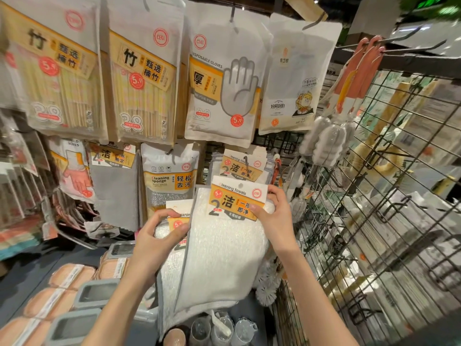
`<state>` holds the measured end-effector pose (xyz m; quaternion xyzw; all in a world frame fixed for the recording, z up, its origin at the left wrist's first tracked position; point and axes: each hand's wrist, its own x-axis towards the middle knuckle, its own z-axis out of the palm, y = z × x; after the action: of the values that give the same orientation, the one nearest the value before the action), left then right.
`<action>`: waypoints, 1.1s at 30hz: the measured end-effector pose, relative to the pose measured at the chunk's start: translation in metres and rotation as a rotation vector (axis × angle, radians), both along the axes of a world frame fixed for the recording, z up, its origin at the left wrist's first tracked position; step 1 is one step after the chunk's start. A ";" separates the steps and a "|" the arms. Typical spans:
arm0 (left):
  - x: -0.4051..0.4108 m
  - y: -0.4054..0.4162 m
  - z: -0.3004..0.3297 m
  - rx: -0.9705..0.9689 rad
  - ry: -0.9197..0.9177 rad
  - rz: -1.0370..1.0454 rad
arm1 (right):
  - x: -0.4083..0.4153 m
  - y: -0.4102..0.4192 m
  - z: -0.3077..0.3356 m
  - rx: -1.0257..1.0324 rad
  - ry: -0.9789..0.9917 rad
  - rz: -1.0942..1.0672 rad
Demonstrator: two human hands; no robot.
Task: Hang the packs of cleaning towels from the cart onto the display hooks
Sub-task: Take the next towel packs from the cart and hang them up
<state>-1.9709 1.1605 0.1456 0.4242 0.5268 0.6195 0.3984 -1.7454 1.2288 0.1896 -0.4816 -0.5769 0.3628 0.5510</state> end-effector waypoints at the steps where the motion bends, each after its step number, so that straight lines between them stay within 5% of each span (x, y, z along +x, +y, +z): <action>1: -0.001 0.001 -0.001 0.008 -0.008 0.005 | 0.001 0.004 0.001 -0.005 -0.003 -0.015; 33: -0.028 0.002 -0.008 0.026 -0.128 0.065 | -0.006 0.113 0.000 0.138 -0.144 -0.305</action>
<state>-1.9989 1.1622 0.1375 0.3717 0.5056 0.6649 0.4051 -1.7518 1.3417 0.1895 -0.5493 -0.5587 0.1995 0.5885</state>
